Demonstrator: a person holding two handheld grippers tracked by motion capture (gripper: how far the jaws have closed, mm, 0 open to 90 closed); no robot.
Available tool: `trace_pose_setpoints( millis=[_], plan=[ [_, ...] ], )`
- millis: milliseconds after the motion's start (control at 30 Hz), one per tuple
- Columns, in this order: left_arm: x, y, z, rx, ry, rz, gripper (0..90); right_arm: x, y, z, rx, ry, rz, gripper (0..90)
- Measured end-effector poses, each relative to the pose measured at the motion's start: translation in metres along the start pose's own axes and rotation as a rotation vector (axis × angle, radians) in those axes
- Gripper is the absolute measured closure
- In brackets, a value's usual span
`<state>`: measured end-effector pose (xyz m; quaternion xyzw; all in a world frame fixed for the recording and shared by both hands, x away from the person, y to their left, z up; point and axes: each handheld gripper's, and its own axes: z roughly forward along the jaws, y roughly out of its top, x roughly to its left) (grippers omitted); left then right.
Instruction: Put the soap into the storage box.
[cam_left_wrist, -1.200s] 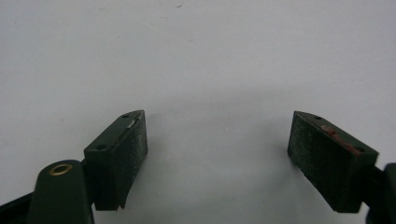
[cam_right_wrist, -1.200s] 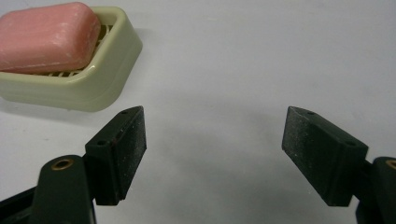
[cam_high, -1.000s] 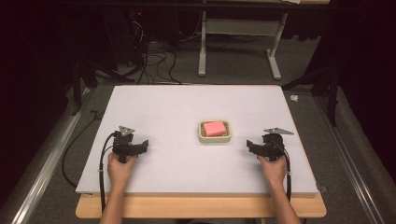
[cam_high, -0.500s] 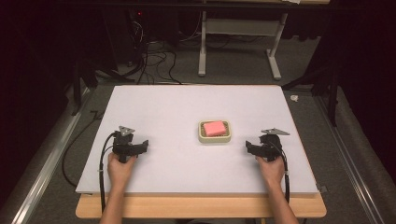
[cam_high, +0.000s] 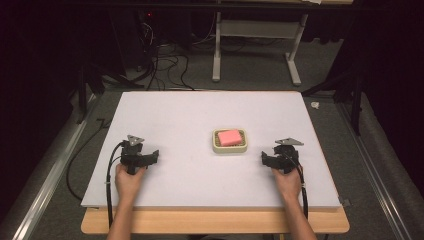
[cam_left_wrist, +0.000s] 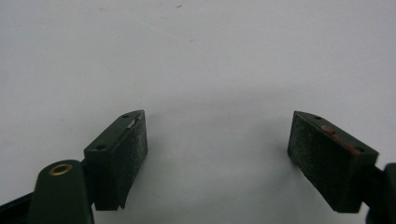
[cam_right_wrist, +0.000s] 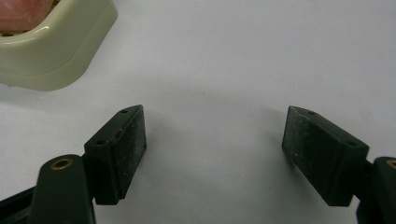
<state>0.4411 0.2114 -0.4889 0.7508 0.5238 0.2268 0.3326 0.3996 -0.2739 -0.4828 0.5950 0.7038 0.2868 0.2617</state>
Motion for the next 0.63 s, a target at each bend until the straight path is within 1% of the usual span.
trace_pose_setpoints(
  millis=[633],
  plan=[
    [-0.0001, 0.0000, 0.0000, 0.000, 0.000, 0.000, 20.5, -0.0004, -0.0004, 0.0002, -0.001, 0.004, 0.005, 22.1]
  ],
)
